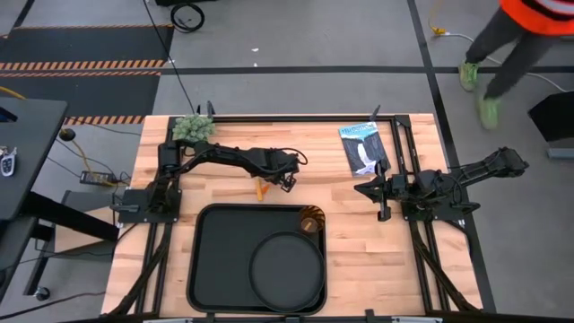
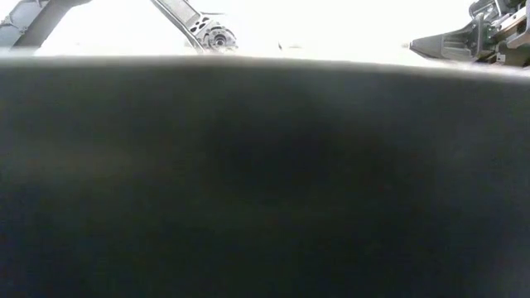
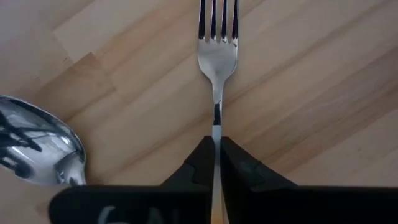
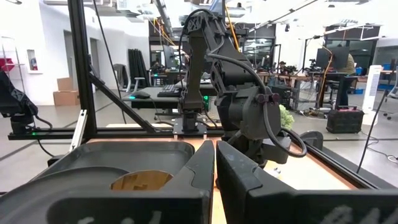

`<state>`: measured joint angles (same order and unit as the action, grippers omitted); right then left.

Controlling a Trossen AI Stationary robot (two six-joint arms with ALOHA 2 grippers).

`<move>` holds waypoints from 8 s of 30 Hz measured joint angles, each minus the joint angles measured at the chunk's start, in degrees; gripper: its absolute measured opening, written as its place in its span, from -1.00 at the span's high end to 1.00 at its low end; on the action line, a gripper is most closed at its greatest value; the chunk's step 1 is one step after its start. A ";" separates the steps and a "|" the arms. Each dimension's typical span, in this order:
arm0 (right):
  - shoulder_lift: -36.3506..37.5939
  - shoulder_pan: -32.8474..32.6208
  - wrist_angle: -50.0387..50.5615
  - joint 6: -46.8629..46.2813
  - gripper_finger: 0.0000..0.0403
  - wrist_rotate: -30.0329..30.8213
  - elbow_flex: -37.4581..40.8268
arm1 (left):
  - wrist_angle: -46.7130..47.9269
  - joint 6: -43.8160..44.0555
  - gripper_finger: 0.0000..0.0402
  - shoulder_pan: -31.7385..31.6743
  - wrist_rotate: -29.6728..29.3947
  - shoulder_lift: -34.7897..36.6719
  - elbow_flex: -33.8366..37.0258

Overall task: Pick and place plate/cup/fork/spoon on tray
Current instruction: Put the orange fork on the black serving tray, then put the yellow spoon on the black serving tray

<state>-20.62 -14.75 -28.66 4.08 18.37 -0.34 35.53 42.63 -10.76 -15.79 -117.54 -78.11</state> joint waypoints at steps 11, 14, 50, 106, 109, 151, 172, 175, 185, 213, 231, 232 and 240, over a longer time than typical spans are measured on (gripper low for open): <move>0.00 -0.01 -0.01 0.00 0.89 0.00 -0.01 | -0.15 -1.38 0.91 0.00 -0.55 0.13 -1.95; 0.00 0.01 -0.01 0.00 0.89 0.00 -0.02 | 1.07 -2.63 0.92 0.25 -0.96 0.17 -3.90; 0.02 0.00 0.02 0.01 0.89 -0.02 0.00 | 38.09 45.03 0.91 43.77 -8.66 7.80 -12.24; 0.00 0.00 0.01 0.00 0.89 0.00 -0.01 | 29.73 85.96 0.84 54.12 -4.71 -7.41 -12.24; 0.00 -0.02 0.01 0.00 0.89 0.00 0.01 | 29.55 85.99 0.75 54.05 -4.51 -7.43 -12.24; 0.00 -0.01 -0.01 0.01 0.89 0.00 0.00 | 53.19 49.36 0.69 36.44 -18.62 -7.19 -24.65; 0.02 0.00 0.02 0.01 0.89 0.00 0.00 | 53.62 23.87 0.98 21.73 -24.13 1.40 -12.71; 0.02 -0.01 0.02 0.00 0.89 0.00 0.00 | 47.17 25.80 0.98 21.50 -22.93 7.92 -3.22; 0.00 0.00 0.02 0.00 0.89 0.00 -0.02 | 23.21 28.76 0.87 16.88 -17.54 18.82 11.73; 0.02 0.01 -0.01 0.00 0.89 0.00 0.00 | -9.21 21.58 0.06 5.84 -14.08 11.53 20.41; 0.02 -0.02 0.02 0.00 0.89 0.00 0.01 | -9.21 22.69 0.44 5.16 -12.36 10.27 20.24; 0.01 0.01 0.02 0.00 0.89 0.00 0.01 | -9.18 22.68 0.47 5.16 -12.34 10.25 20.24; 0.00 -0.02 0.02 0.00 0.89 0.00 0.00 | -9.18 19.93 0.69 5.14 -12.27 10.19 20.26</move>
<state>-20.62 -14.76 -28.64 4.08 18.37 -0.34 26.35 62.56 -5.63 -28.06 -107.35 -57.84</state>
